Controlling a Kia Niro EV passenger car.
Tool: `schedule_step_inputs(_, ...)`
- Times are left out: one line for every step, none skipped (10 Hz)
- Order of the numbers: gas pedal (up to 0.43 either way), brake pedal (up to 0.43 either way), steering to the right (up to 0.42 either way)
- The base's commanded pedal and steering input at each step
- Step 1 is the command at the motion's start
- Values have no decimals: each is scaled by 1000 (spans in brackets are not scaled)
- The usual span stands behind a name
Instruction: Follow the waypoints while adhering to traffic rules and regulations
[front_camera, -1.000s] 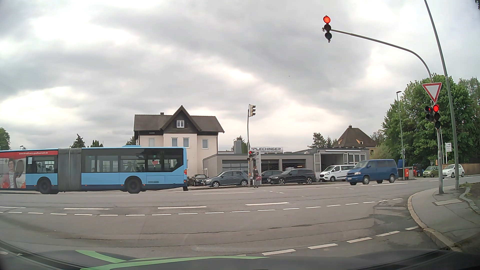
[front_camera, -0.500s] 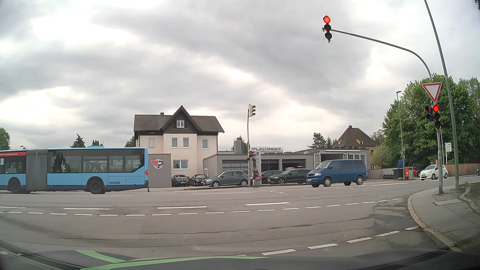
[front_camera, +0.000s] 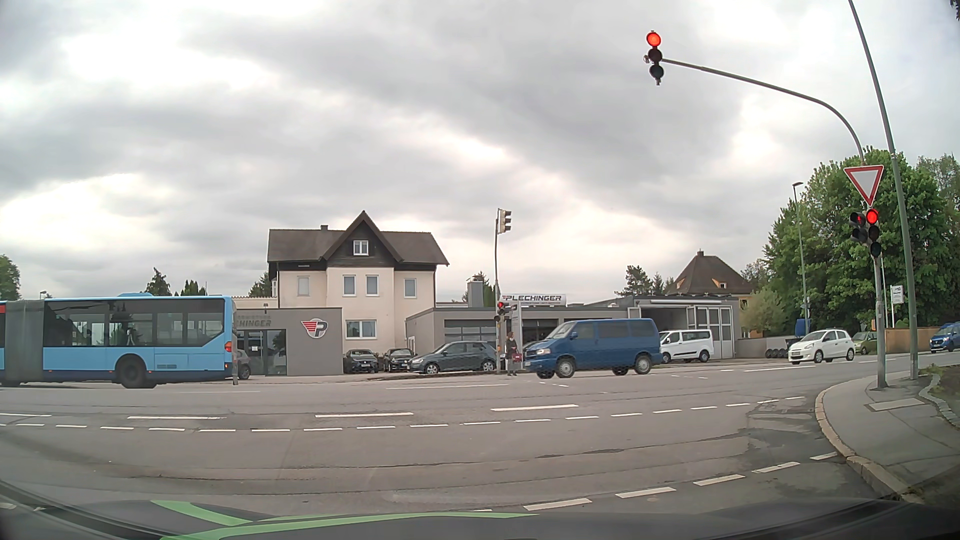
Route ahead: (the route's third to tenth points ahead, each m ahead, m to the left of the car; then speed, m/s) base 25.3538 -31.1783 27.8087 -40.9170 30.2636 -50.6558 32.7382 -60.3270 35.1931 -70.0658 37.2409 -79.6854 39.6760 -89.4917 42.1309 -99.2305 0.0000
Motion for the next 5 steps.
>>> schedule_step_inputs(0,287,101)
schedule_step_inputs(0,287,101)
schedule_step_inputs(0,287,101)
schedule_step_inputs(0,287,101)
schedule_step_inputs(0,287,101)
